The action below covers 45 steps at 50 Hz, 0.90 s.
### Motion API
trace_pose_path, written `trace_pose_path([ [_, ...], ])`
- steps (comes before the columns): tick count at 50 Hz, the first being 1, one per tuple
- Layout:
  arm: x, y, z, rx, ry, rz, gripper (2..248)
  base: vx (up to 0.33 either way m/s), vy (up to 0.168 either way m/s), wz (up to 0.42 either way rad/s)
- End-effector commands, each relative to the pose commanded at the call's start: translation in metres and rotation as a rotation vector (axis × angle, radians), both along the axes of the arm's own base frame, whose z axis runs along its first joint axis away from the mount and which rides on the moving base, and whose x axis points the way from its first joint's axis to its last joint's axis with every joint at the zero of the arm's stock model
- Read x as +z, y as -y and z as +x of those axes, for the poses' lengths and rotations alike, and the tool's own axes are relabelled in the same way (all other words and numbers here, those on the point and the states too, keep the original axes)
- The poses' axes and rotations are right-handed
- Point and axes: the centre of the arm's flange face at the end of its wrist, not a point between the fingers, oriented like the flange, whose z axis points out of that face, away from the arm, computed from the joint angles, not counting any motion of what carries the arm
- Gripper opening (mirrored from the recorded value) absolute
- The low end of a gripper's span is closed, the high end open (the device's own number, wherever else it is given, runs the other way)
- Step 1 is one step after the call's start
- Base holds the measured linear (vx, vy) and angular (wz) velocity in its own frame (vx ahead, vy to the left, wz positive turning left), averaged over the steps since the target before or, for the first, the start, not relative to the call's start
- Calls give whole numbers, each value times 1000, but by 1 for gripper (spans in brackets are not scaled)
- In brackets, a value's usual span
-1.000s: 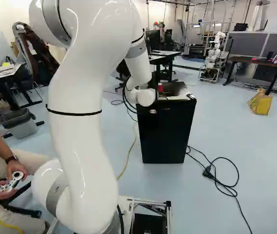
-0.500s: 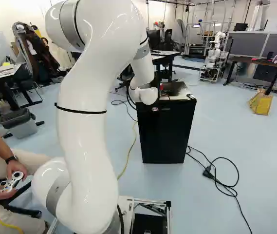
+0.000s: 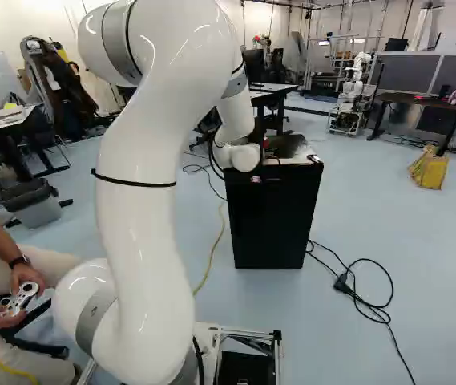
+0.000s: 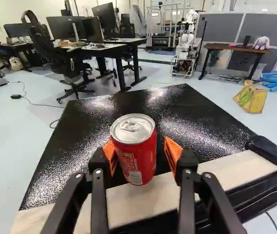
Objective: Grab a drink from the fridge
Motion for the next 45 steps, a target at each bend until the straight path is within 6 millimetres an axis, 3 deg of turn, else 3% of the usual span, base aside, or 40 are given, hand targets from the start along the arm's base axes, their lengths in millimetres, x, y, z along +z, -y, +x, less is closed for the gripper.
trace_pose_path([
  [1,0,0,0,0,0,0,158,0,0,0],
  [2,0,0,0,0,0,0,120,0,0,0],
  [6,0,0,0,0,0,0,120,0,0,0],
  [7,0,0,0,0,0,0,95,0,0,0],
  [45,41,-1,-3,0,62,-20,95,0,0,0],
])
